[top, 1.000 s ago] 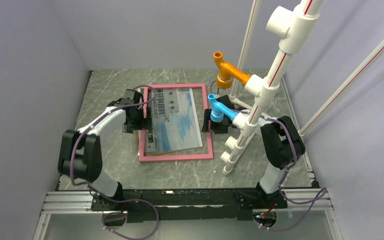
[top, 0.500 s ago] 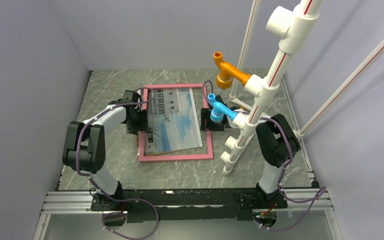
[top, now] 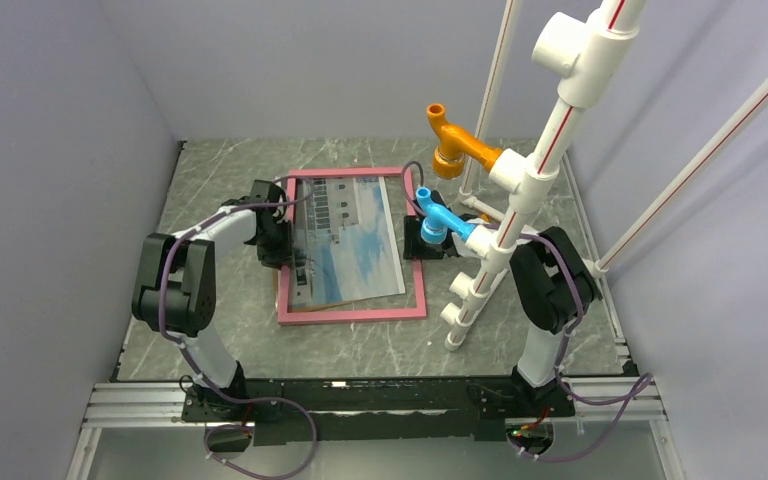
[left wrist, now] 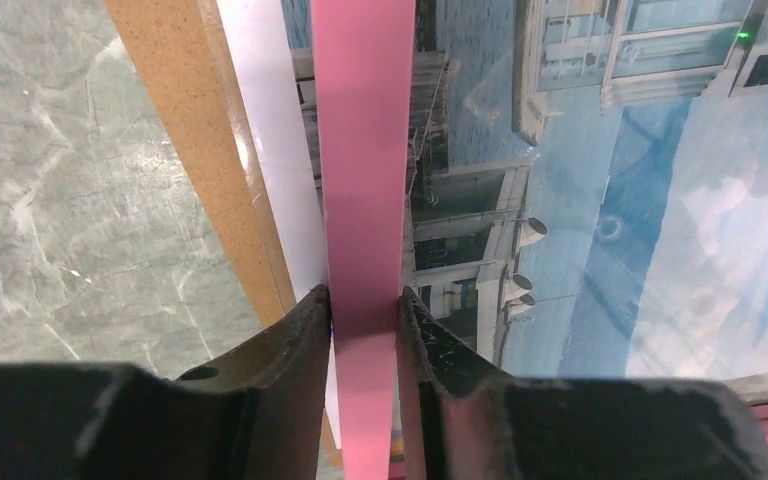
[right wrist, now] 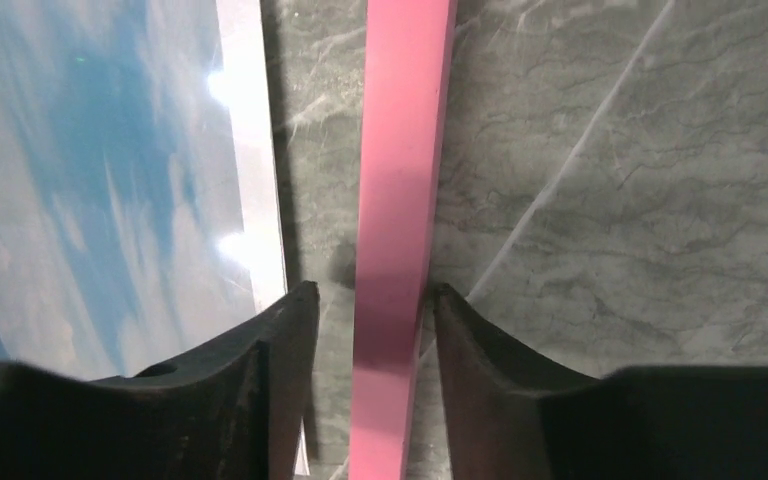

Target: Take the photo out of the frame

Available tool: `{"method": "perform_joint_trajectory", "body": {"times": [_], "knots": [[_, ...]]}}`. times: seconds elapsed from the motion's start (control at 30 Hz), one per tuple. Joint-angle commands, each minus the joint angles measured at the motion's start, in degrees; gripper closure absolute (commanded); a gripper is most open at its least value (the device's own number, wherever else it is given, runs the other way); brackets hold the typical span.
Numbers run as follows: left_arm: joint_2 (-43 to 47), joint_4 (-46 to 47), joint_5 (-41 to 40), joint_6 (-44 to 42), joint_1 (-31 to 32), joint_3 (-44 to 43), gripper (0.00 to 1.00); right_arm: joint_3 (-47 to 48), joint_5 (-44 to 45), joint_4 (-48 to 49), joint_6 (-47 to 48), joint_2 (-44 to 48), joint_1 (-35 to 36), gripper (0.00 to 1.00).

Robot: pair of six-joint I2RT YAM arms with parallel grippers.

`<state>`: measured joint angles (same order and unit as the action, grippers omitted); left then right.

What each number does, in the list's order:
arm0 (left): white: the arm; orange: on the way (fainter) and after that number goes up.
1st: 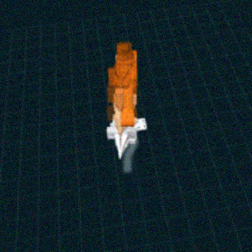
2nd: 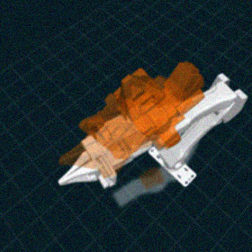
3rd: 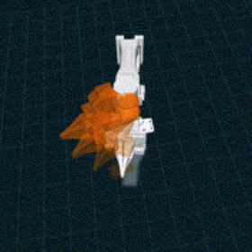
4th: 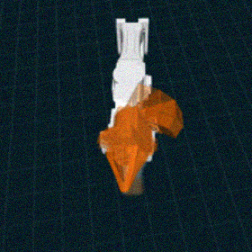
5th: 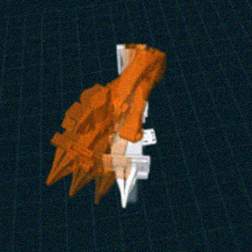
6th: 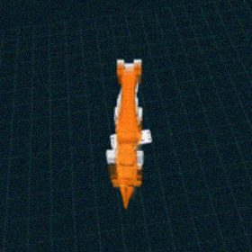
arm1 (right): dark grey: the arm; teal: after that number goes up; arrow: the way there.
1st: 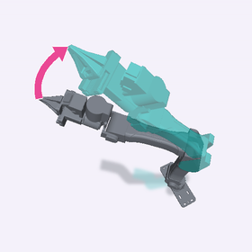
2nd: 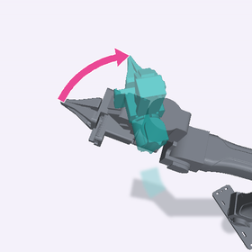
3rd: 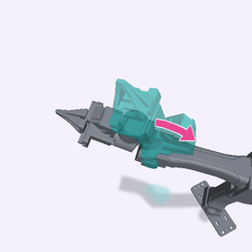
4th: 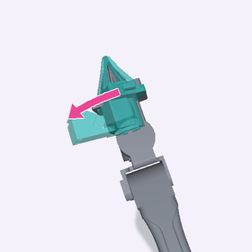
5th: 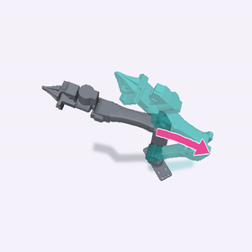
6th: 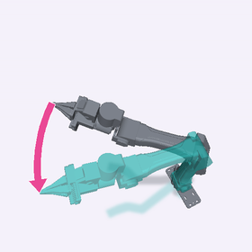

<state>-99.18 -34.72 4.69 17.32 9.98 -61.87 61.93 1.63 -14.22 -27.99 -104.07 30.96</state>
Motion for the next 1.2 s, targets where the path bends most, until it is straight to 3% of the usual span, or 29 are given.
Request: {"method": "perform_joint_trajectory", "body": {"times": [0.0,0.17,0.23,0.4,0.6,0.7,0.83,1.17], "knots": [[-1.1,-0.9,0.2,-0.7,0.6,-1.1,0.75,-0.7,0.2,1.2,1.9,-3.7,-0.1,0.6],[4.6,-2.0,-0.4,-1.1,0.9,-1.3,0.92,-1.1,-0.4,2.9,3.0,-0.7,0.0,0.93],[7.1,-3.3,-0.6,-1.0,0.9,-1.8,1.0,-2.0,-1.1,4.7,3.5,2.1,0.0,1.0],[16.1,-4.4,-2.7,0.4,0.9,-0.8,1.0,-3.5,-3.2,10.2,5.9,8.3,0.1,1.0],[22.6,-7.8,-10.8,4.2,-0.9,2.6,1.0,2.6,-13.7,11.4,7.7,4.8,2.3,1.0],[24.1,-8.4,-13.3,7.3,-5.1,5.9,1.0,5.9,-18.7,13.0,5.6,0.9,3.8,1.0],[26.3,-6.0,-7.4,7.4,-13.1,9.6,1.0,7.8,-22.4,18.2,2.0,-4.3,6.1,1.0],[26.2,-5.0,-8.1,1.9,-23.1,8.5,1.0,11.8,-21.1,21.1,-3.6,-11.0,11.2,1.0]]}}
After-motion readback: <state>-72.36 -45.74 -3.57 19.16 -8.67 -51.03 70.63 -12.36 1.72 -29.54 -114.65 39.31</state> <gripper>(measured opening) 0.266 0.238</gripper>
